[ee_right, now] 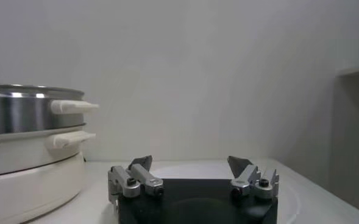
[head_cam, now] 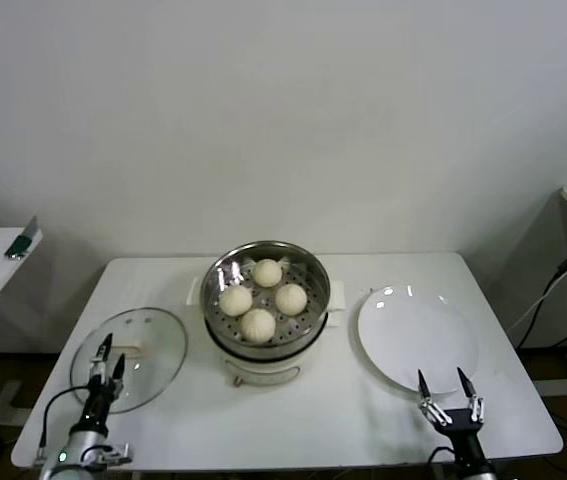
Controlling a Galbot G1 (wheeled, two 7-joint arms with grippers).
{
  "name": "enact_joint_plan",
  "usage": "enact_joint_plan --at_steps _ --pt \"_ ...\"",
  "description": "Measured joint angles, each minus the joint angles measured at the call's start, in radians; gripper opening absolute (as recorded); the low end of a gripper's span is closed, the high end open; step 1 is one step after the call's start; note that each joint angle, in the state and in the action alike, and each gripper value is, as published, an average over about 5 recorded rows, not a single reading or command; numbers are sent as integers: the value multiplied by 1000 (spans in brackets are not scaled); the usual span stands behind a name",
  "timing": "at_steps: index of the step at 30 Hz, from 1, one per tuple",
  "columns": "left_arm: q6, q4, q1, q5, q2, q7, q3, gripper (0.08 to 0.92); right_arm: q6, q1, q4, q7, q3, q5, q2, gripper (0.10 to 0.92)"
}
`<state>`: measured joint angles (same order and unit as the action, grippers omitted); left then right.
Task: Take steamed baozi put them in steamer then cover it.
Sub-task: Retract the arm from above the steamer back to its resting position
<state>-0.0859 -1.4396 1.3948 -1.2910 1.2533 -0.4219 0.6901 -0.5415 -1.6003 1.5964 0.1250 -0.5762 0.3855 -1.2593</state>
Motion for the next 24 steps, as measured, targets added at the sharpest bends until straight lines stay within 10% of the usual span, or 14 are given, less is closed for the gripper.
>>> enact_joint_plan --at_steps 12,24 --pt "14 94 -97 -24 -49 24 -25 800 -27 -35 23 -4 -22 -22 -29 823" --pt "12 112 -105 -14 -49 58 -39 470 -38 -37 28 -8 -23 -32 -39 823"
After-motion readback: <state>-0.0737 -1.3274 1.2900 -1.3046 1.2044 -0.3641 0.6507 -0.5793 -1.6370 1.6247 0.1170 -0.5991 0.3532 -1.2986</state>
